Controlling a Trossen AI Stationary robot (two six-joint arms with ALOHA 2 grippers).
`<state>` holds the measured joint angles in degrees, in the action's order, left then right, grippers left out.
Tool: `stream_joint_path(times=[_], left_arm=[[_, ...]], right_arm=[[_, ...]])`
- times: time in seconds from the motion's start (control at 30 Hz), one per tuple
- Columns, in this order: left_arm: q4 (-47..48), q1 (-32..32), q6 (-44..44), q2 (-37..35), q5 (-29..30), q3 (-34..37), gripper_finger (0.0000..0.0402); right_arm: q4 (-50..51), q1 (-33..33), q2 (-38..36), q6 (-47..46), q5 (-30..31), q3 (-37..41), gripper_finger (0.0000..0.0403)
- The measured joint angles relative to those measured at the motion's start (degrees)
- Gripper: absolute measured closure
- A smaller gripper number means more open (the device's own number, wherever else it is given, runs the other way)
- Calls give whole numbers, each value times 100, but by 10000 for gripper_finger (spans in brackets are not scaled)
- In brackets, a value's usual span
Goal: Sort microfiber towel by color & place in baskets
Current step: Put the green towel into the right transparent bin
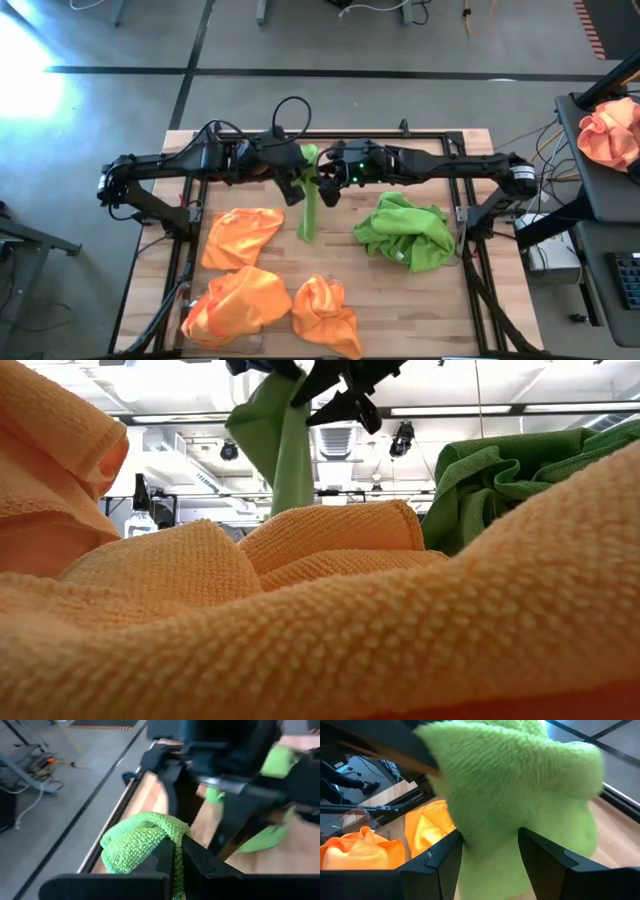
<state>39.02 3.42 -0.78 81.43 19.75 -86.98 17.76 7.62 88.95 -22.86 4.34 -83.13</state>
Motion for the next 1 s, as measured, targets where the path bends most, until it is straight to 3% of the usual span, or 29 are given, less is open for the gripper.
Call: stream_joint_path(times=[0.2,0.67,1.0], left_arm=[[-50,-37,-165,0,-268,0,402],[-60,-54,-168,0,-280,0,402],[-67,-72,-168,0,-280,0,402]], right_arm=[[-42,0,66,13,-5,0,216],[-433,0,81,-2,-41,0,219],[-435,0,81,-4,-46,0,315]])
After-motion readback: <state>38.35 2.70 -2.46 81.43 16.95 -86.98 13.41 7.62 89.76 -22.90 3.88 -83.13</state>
